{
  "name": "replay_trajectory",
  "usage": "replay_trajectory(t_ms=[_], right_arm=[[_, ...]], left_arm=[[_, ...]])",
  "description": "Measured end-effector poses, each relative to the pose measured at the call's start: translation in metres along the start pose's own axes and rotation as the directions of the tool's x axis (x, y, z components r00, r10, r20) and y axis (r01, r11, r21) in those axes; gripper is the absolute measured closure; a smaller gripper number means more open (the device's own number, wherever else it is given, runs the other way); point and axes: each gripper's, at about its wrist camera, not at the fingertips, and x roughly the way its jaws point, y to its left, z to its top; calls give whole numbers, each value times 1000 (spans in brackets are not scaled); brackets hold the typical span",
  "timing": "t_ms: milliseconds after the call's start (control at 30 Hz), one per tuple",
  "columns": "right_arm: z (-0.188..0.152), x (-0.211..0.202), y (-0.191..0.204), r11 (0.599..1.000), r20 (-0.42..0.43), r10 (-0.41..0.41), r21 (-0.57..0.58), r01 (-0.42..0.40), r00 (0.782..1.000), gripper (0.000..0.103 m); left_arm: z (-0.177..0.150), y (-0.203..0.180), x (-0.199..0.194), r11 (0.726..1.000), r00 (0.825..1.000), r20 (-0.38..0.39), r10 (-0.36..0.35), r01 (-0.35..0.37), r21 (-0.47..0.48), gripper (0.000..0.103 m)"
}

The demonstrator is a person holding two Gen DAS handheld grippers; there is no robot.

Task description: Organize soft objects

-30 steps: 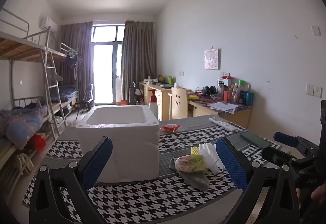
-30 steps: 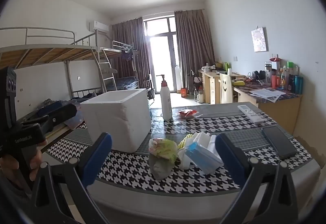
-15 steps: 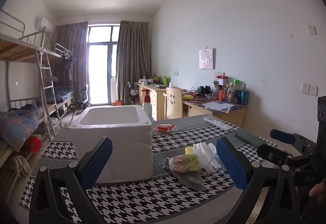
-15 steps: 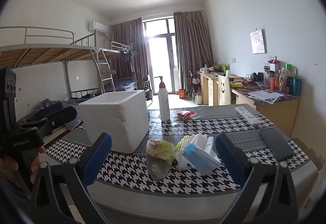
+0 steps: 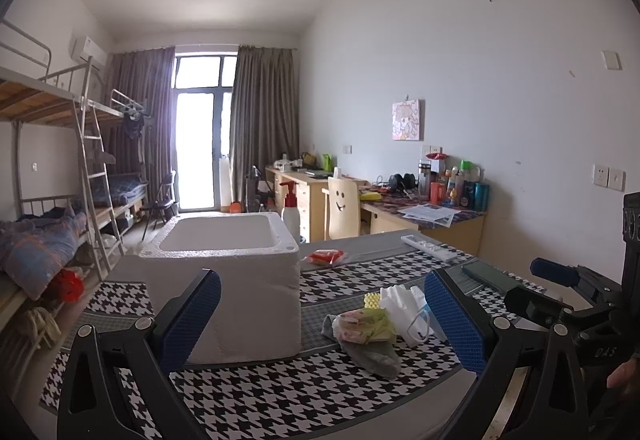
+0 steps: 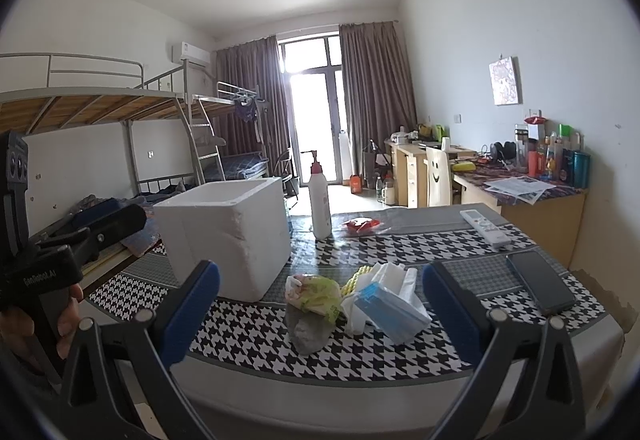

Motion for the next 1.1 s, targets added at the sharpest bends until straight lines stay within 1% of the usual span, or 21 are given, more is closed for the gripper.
replay_trajectory(t_ms=[167,467,833,1100], right_arm=[[-1,1,-3,1000,0,3,14,-3,1000,1],[-1,2,-4,1000,1,-4,6,4,1000,1],[0,0,-2,1000,8,-2,-13,2,1000,1],[1,1,-4,1000,6,-6,-15,6,1000,1]], left_arm=[[0,0,2,1000,1000,-8,-4,4,1,1],[-2,4,2,1000,1000,-5,-4,4,-16,1],[-1,2,5,1000,1000,-21,-4,4,-14,1],[-1,1,6,999,999,-20,-29,28,-14,1]])
